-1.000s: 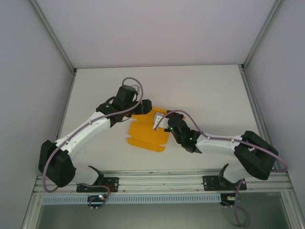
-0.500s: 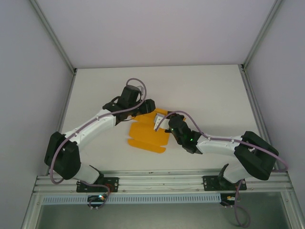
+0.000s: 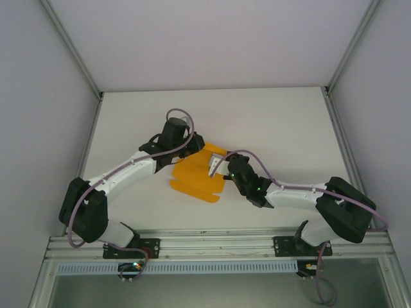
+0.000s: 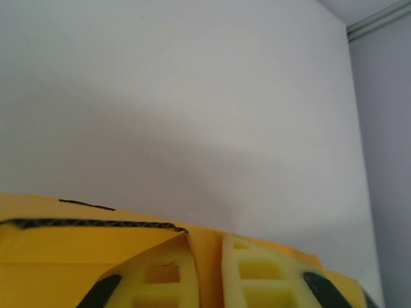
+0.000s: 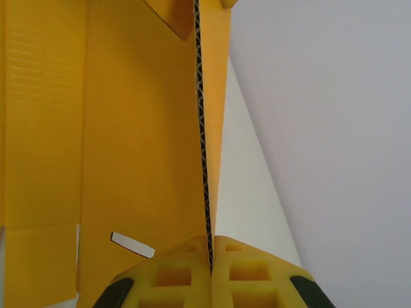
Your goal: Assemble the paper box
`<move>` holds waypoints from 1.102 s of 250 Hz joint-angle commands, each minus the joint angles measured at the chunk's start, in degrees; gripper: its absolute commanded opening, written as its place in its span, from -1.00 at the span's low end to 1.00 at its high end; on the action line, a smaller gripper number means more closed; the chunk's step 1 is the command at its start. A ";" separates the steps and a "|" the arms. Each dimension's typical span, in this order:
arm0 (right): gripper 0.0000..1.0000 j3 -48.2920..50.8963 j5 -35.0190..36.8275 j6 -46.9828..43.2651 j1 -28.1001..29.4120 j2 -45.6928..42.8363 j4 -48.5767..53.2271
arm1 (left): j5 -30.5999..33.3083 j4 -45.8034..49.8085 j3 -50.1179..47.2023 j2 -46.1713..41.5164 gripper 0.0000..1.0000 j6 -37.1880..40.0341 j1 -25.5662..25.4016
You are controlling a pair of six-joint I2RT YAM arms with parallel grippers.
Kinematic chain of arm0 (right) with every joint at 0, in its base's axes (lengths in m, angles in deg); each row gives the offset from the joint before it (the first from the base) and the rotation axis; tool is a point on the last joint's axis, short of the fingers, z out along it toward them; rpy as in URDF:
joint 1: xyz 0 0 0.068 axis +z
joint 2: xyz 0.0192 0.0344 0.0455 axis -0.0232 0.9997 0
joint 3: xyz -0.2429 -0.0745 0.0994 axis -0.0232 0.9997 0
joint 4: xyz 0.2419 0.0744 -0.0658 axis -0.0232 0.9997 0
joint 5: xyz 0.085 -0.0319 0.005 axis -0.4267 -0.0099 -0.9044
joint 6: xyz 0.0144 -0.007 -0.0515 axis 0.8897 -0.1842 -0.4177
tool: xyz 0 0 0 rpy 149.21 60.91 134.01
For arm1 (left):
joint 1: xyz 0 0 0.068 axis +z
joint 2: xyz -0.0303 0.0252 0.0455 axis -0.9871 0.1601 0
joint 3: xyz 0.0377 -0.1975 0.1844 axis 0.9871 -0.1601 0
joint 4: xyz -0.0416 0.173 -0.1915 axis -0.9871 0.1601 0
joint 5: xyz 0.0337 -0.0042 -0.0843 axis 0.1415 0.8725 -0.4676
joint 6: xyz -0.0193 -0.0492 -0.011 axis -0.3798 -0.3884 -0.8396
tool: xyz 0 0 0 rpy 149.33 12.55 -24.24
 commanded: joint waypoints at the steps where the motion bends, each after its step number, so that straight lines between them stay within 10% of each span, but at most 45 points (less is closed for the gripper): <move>1: -1.00 0.11 -2.93 1.76 0.38 -2.10 -2.76 | 0.58 -2.63 -2.34 -0.75 -1.00 -4.02 -0.16; 45: -1.00 0.53 -3.68 2.20 0.47 -3.95 -1.73 | -1.99 -5.56 -3.67 -0.76 -0.97 -5.11 0.69; 126: -1.00 0.16 -5.03 9.10 -3.79 -7.53 4.16 | 10.05 12.70 -6.03 -13.72 0.99 9.92 0.43; 152: -1.00 0.28 -12.53 13.24 -6.96 -10.92 10.09 | 13.95 17.02 -11.73 -20.51 1.00 9.60 3.95; 207: -1.00 0.28 -27.22 20.84 -12.85 -16.14 16.05 | 1.60 9.91 -23.02 -28.01 1.00 11.36 18.90; 276: -1.00 -0.54 -33.14 22.48 -14.43 -15.13 18.24 | -4.46 -3.16 -22.94 -23.33 1.00 19.03 21.19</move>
